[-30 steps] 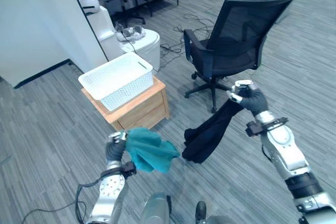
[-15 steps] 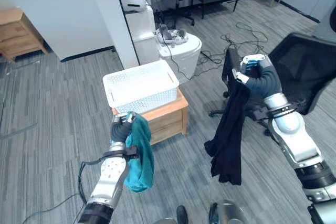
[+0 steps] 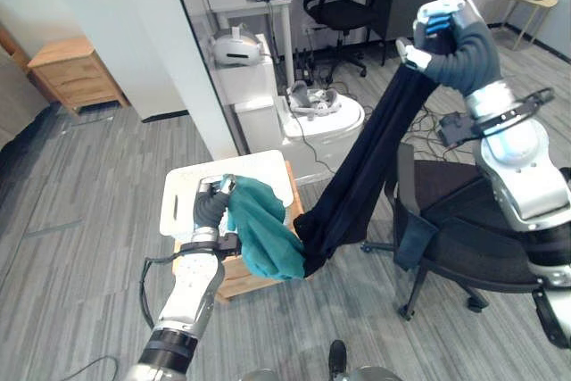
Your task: Tidy up the quilt and then pick up the clothes from the bed and put them into the laundry hamper.
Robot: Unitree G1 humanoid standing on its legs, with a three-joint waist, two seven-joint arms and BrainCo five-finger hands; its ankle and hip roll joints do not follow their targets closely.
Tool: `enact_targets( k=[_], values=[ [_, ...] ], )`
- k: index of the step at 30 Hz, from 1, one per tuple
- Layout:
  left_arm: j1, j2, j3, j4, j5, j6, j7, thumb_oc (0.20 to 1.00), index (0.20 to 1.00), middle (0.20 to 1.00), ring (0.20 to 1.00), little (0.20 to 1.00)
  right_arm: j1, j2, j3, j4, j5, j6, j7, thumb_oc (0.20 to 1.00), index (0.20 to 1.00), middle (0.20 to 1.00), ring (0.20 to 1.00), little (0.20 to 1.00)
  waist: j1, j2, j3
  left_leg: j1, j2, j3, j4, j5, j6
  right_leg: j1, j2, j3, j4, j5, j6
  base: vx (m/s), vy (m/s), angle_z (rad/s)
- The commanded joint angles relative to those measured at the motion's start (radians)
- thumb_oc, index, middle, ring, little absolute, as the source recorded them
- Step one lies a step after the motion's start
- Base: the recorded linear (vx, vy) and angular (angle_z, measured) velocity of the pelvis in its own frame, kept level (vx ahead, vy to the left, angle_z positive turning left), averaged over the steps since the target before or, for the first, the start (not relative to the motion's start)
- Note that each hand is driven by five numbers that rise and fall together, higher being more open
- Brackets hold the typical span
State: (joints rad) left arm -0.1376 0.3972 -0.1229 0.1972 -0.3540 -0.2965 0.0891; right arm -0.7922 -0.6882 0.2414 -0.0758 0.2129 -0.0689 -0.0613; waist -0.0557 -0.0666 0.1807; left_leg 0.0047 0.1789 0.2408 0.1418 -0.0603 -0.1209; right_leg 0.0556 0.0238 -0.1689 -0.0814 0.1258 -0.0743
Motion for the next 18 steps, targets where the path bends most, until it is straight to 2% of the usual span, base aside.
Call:
enact_targets(
  k=[1,2,5,9,12,13,16,17,18],
  values=[
    [-0.021,0.049,-0.028,-0.054,-0.051,-0.066,0.000,0.200,0.200,0.200,0.200,0.200,-0.100,-0.022,-0.020,-0.006,0.001,-0.050,-0.010,0.200,0.200,0.200,0.200,0.200,0.018,-0.018,-0.081,0.118,-0.026,0.015,-0.133,0.128,0.009,0.047,-0.064,0.029,-0.006,-0.069,0.130,0.13,0.274,0.02],
    [-0.024,0.051,-0.032,-0.053,-0.054,-0.063,0.002,0.200,0.200,0.200,0.200,0.200,-0.128,-0.039,-0.006,-0.002,0.012,-0.046,-0.010,0.200,0.200,0.200,0.200,0.200,0.017,-0.019,-0.089,0.139,-0.008,0.018,-0.176,0.143,0.000,0.046,-0.069,0.023,-0.006,-0.073,0.134,0.06,0.184,-0.04],
    [-0.029,0.049,-0.039,-0.049,-0.053,-0.058,0.013,0.200,0.200,0.200,0.200,0.200,-0.179,-0.058,0.032,0.010,0.019,-0.040,-0.012,0.200,0.200,0.200,0.200,0.200,0.020,-0.020,-0.109,0.158,0.009,0.008,-0.229,0.154,-0.014,0.045,-0.082,0.019,-0.006,-0.073,0.146,0.09,0.325,-0.03],
    [-0.027,0.048,-0.050,-0.039,-0.069,-0.031,0.007,0.200,0.200,0.200,0.200,0.200,-0.207,-0.070,0.055,0.030,-0.020,-0.040,-0.035,0.200,0.200,0.200,0.200,0.200,0.022,-0.020,-0.123,0.157,0.006,0.012,-0.229,0.120,-0.008,0.051,-0.120,-0.003,-0.006,-0.057,0.170,0.09,0.309,0.19],
    [-0.021,0.061,-0.054,-0.030,-0.070,-0.012,0.000,0.200,0.200,0.200,0.200,0.200,-0.216,-0.072,0.061,0.039,-0.035,-0.032,-0.054,0.200,0.200,0.200,0.200,0.200,0.031,-0.024,-0.122,0.155,-0.016,0.004,-0.229,0.106,0.007,0.071,-0.152,-0.019,-0.006,-0.043,0.192,0.10,0.260,0.41],
    [-0.020,0.069,-0.058,-0.034,-0.072,0.005,0.000,0.200,0.200,0.200,0.200,0.200,-0.209,-0.069,0.062,0.044,-0.040,-0.043,-0.051,0.200,0.200,0.200,0.200,0.200,0.037,-0.024,-0.116,0.154,-0.033,-0.004,-0.229,0.098,0.022,0.079,-0.168,-0.028,0.015,-0.043,0.203,0.10,0.255,0.46],
    [-0.019,0.080,-0.061,-0.051,-0.076,0.041,0.024,0.200,0.200,0.200,0.200,0.200,-0.180,-0.053,0.051,0.022,-0.089,-0.061,-0.031,0.200,0.200,0.200,0.200,0.200,0.042,-0.013,-0.082,0.166,-0.048,-0.034,-0.229,0.097,0.051,0.003,-0.201,-0.025,0.176,-0.048,0.226,0.09,0.206,0.29],
    [-0.019,0.082,-0.060,-0.053,-0.076,0.046,0.028,0.200,0.200,0.200,0.200,0.200,-0.178,-0.053,0.050,0.020,-0.092,-0.065,-0.024,0.200,0.200,0.200,0.200,0.200,0.042,-0.013,-0.079,0.168,-0.049,-0.035,-0.229,0.096,0.053,-0.003,-0.201,-0.024,0.183,-0.049,0.227,0.10,0.091,0.36],
    [-0.016,0.083,-0.062,-0.054,-0.078,0.046,0.024,0.200,0.200,0.200,0.200,0.200,-0.169,-0.048,0.051,0.003,-0.118,-0.060,-0.026,0.200,0.200,0.200,0.200,0.200,0.037,-0.014,-0.068,0.175,-0.057,-0.045,-0.229,0.087,0.060,-0.022,-0.167,-0.004,0.165,-0.053,0.218,0.12,0.038,0.33]
  ],
)
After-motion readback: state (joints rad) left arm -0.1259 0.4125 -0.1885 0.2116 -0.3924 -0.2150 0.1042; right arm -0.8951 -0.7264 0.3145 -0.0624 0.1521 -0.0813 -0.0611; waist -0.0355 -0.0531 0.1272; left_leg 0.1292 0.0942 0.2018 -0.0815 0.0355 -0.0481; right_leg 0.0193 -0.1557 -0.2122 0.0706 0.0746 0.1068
